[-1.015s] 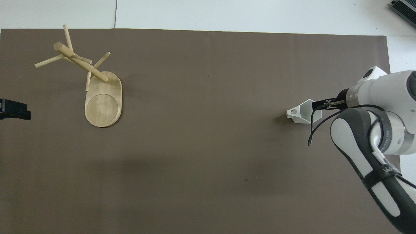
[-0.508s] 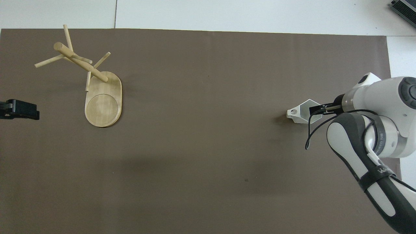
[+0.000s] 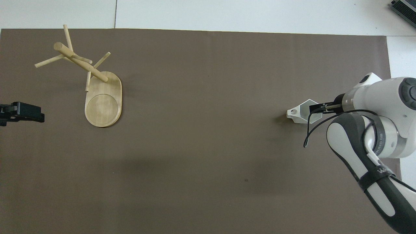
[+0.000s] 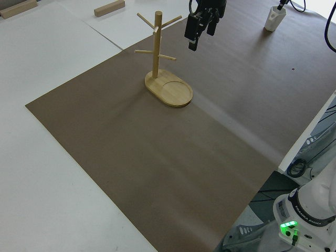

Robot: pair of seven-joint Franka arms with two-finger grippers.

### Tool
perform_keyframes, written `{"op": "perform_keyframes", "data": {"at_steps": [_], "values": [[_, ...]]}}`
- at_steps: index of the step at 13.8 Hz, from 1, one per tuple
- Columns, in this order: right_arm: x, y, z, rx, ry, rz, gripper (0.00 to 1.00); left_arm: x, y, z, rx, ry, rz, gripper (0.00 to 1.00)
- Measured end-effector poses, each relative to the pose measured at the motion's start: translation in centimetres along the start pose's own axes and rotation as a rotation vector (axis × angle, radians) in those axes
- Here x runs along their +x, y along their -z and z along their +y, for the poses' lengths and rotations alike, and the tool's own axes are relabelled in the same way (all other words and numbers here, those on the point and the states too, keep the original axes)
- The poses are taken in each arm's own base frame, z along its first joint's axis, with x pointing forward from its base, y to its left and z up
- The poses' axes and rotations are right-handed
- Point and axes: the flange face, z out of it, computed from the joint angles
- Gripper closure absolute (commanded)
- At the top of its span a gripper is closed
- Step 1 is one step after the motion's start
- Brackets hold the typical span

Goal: Hang cup on rack

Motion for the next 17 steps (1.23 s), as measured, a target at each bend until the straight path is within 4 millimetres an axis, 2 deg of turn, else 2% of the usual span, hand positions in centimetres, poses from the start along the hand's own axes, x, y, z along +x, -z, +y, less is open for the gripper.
{"op": "perform_keyframes", "data": {"at_steps": [2, 5, 7, 11, 15, 17], "values": [[-0.4, -0.6, -0.1, 0.012, -0.012, 0.0, 0.0, -0.1, 0.1, 0.6, -0.003, -0.022, 0.0, 0.0], [-0.6, -1.0, 0.0, 0.024, -0.025, -0.003, 0.0, -0.6, -0.1, 4.1, 0.003, -0.087, -0.009, 0.0], [-0.6, -1.0, -0.1, 0.038, -0.038, -0.002, 0.0, -1.0, -0.2, 5.1, 0.007, -0.103, -0.019, 0.0], [-0.6, -1.0, 0.0, 0.057, -0.063, 0.0, 0.0, -1.0, 0.1, 3.4, 0.006, -0.072, -0.02, 0.0], [-0.6, -1.0, 0.1, 0.057, -0.074, 0.0, 0.0, -1.2, 0.1, 3.9, 0.008, -0.075, -0.021, 0.0], [-0.6, -1.0, 0.1, 0.057, -0.078, 0.0, 0.08, -1.3, 0.0, 3.9, 0.009, -0.065, -0.035, 0.0]]}}
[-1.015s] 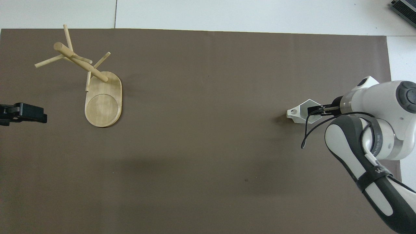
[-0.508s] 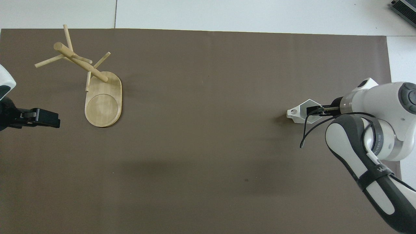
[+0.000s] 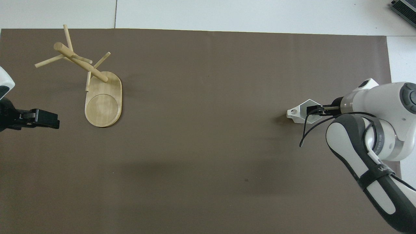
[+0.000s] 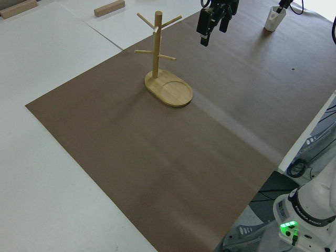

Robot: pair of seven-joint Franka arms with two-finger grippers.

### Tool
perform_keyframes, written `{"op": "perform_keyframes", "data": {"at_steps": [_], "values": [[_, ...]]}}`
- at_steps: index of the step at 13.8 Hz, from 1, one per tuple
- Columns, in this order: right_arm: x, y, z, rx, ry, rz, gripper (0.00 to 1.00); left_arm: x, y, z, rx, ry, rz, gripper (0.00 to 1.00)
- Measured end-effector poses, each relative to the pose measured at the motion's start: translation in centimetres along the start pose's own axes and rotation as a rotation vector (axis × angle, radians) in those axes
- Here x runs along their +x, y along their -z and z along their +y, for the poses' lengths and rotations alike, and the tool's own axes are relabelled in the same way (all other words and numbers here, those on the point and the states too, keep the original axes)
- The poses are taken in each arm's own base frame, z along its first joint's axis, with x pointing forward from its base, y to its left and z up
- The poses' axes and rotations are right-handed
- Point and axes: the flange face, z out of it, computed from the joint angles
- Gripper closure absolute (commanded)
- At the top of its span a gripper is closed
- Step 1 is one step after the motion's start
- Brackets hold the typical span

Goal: Hang cup on rack

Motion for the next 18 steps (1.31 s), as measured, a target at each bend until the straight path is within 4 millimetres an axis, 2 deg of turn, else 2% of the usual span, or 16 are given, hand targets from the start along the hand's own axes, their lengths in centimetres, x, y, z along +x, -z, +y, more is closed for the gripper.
{"op": "perform_keyframes", "data": {"at_steps": [1, 5, 8, 10, 12, 13, 14, 16, 17, 18], "values": [[0.0, 0.0, 0.0, 0.0, -0.001, 0.0, 0.11, -0.1, 0.0, 0.0, 0.0, 0.01, -0.006, 0.0], [0.0, 0.0, 0.0, 0.0, -0.002, 0.0, 0.34, -0.5, -0.9, 0.1, -0.017, 0.108, -0.027, 0.0], [0.0, 0.0, 0.0, 0.0, -0.002, 0.0, 0.39, -1.0, -1.2, 0.2, -0.041, 0.186, -0.038, 0.0], [0.0, 0.0, 0.0, 0.0, -0.003, 0.0, 0.55, -1.2, -1.3, 0.3, -0.053, 0.246, -0.044, 0.0], [0.0, 0.0, 0.0, 0.0, -0.003, 0.0, 0.6, -1.4, -1.4, 0.4, -0.061, 0.275, -0.049, 0.0], [0.0, 0.0, 0.0, 0.0, -0.003, 0.0, 0.68, -1.5, -1.4, 0.4, -0.063, 0.282, -0.05, 0.0], [0.0, 0.0, 0.0, 0.0, -0.003, 0.0, 0.71, -1.5, -1.4, 0.5, -0.068, 0.291, -0.051, 0.0], [0.0, 0.0, 0.0, 0.0, -0.003, 0.0, 0.71, -1.6, -1.6, 0.5, -0.075, 0.341, -0.058, 0.0], [0.0, 0.0, 0.0, 0.0, -0.003, 0.0, 0.77, -1.6, -1.7, 0.5, -0.076, 0.362, -0.062, 0.0], [0.0, 0.0, 0.0, 0.0, -0.004, 0.0, 0.78, -1.7, -1.8, 0.5, -0.076, 0.372, -0.064, 0.0]]}}
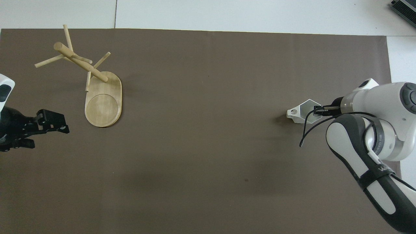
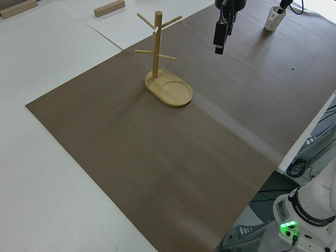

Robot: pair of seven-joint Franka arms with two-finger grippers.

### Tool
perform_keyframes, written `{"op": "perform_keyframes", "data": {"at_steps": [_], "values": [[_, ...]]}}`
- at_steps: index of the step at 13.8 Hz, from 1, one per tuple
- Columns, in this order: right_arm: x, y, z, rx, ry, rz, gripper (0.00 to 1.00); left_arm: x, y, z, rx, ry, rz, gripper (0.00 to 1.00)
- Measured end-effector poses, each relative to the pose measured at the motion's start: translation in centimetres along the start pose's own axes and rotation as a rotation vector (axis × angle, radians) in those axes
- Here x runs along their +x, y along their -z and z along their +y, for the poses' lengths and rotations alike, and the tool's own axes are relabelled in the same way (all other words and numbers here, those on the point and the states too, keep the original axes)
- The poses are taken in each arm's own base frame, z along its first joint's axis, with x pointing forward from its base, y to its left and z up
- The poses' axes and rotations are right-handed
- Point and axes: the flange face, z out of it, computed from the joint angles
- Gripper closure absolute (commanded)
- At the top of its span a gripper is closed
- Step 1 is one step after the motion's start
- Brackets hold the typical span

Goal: Hang cup on rack

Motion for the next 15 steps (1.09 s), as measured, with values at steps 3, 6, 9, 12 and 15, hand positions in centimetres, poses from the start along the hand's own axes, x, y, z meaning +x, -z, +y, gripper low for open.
{"op": "perform_keyframes", "data": {"at_steps": [3, 6, 9, 12, 15], "values": [[0.0, 0.0, 0.0, 0.0, -0.017, 0.0, 0.83, -0.13, -0.05, -0.06, 0.0, 0.009, -0.001, 0.0], [0.0, 0.0, 0.0, 0.0, -0.019, 0.0, 0.88, -0.17, -0.08, -0.07, 0.0, 0.012, -0.002, 0.0], [0.0, 0.0, 0.01, 0.0, -0.02, 0.0, 0.92, -0.14, -0.02, -0.07, -0.002, 0.008, 0.003, 0.0], [0.06, 0.09, 0.04, 0.0, -0.021, 0.002, 0.96, -0.13, 0.05, -0.05, -0.004, -0.085, 0.007, 0.0], [0.35, 0.61, 0.02, 0.001, -0.021, 0.001, 0.98, -0.1, 0.09, -0.13, -0.003, -0.247, 0.009, 0.0]]}}
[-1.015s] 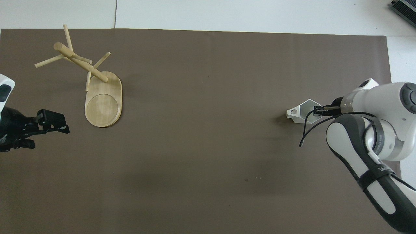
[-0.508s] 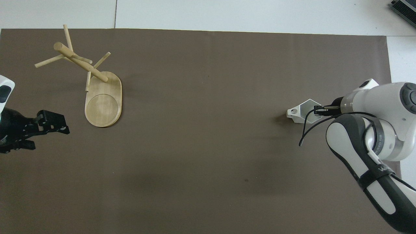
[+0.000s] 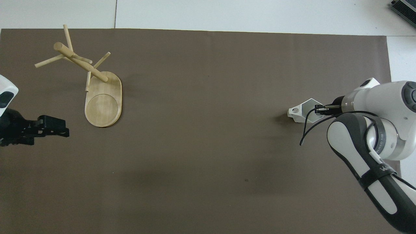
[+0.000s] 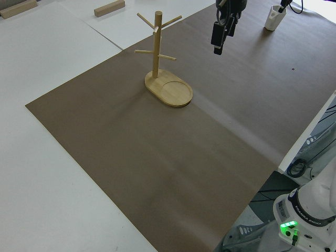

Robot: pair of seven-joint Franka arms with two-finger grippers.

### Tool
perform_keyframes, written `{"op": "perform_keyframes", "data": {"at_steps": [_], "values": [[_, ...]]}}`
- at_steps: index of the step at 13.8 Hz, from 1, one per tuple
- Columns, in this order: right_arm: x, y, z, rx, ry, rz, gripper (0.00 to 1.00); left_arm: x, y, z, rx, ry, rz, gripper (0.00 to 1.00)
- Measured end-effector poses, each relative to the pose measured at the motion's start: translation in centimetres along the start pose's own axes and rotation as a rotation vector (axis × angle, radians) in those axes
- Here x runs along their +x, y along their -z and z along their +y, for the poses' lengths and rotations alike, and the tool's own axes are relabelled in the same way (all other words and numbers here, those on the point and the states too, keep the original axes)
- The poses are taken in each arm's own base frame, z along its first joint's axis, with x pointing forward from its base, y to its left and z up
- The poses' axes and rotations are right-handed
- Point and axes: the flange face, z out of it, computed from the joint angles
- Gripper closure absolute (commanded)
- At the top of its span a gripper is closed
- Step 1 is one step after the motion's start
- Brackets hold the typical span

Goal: Hang cup on rack

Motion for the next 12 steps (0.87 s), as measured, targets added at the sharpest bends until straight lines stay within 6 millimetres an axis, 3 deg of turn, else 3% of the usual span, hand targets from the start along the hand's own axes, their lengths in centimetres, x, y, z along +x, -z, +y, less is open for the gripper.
{"op": "perform_keyframes", "data": {"at_steps": [3, 6, 10, 12], "values": [[0.9, 1.7, -0.2, 0.004, 0.003, -0.007, 0.99, 0.1, 0.0, -0.4, 0.04, -0.134, 0.006, 0.0], [2.0, 4.3, -0.7, 0.055, -0.03, -0.014, 0.99, 0.1, 0.0, -0.6, 0.047, -0.143, 0.004, 0.0], [3.6, 8.7, -2.5, 0.24, -0.11, 0.015, 0.99, 0.0, -0.1, -0.9, 0.045, -0.029, -0.01, 0.0], [4.1, 10.6, -4.8, 0.326, -0.125, 0.044, 0.99, -0.2, -0.2, -0.8, 0.034, 0.037, -0.021, 0.0]]}}
